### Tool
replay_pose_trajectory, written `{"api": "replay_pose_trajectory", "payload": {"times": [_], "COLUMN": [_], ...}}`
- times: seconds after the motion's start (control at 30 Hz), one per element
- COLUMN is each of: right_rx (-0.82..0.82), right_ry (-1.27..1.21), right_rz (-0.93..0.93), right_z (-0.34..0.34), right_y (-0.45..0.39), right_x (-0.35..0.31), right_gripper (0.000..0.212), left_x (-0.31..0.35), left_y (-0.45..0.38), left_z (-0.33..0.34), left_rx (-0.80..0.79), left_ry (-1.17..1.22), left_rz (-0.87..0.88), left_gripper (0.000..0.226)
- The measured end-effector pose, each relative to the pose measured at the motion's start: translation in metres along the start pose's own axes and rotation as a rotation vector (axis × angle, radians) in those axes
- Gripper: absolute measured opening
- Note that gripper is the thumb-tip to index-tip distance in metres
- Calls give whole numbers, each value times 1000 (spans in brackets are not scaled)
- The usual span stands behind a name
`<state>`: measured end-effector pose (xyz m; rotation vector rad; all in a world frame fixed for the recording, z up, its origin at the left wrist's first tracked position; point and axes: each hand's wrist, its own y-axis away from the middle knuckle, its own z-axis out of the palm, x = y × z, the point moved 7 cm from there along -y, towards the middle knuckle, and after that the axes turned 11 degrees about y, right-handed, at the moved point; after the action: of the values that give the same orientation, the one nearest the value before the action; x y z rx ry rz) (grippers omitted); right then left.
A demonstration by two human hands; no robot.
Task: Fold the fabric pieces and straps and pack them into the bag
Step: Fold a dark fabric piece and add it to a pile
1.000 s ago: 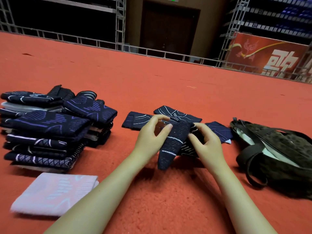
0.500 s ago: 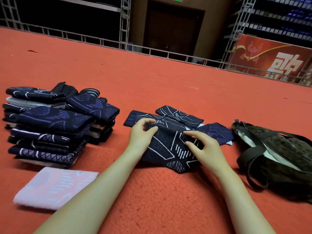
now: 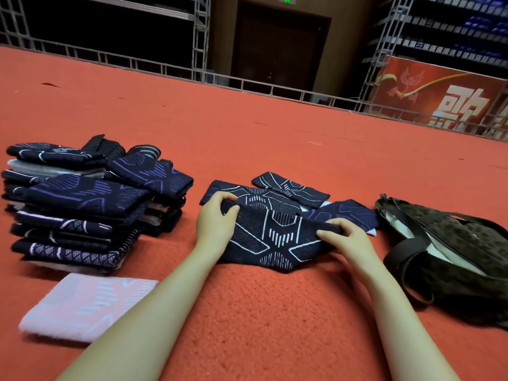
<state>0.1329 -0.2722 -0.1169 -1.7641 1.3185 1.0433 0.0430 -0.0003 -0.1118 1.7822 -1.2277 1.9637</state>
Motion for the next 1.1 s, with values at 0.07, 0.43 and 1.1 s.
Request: {"api": "replay_pose_trajectory", "payload": {"times": [0.07,0.43,1.1], "right_rx": [-23,78,187], "right_ry": [-38,32,305], "right_rz": [-8,-304,-54], "right_z": [2,-3,0], "right_y": [0,12,-5], "right_x": [-1,-34,-1], "right_gripper": [27,21,8], "left_x": [-3,-9,13], "left_y": [-2,-6,63], "left_z": [-1,-2,87], "left_rx": [15,15,-601], "left_ry": [8,98,-596], "left_rz": [-4,-93,240], "left_gripper": [15,16,32]}}
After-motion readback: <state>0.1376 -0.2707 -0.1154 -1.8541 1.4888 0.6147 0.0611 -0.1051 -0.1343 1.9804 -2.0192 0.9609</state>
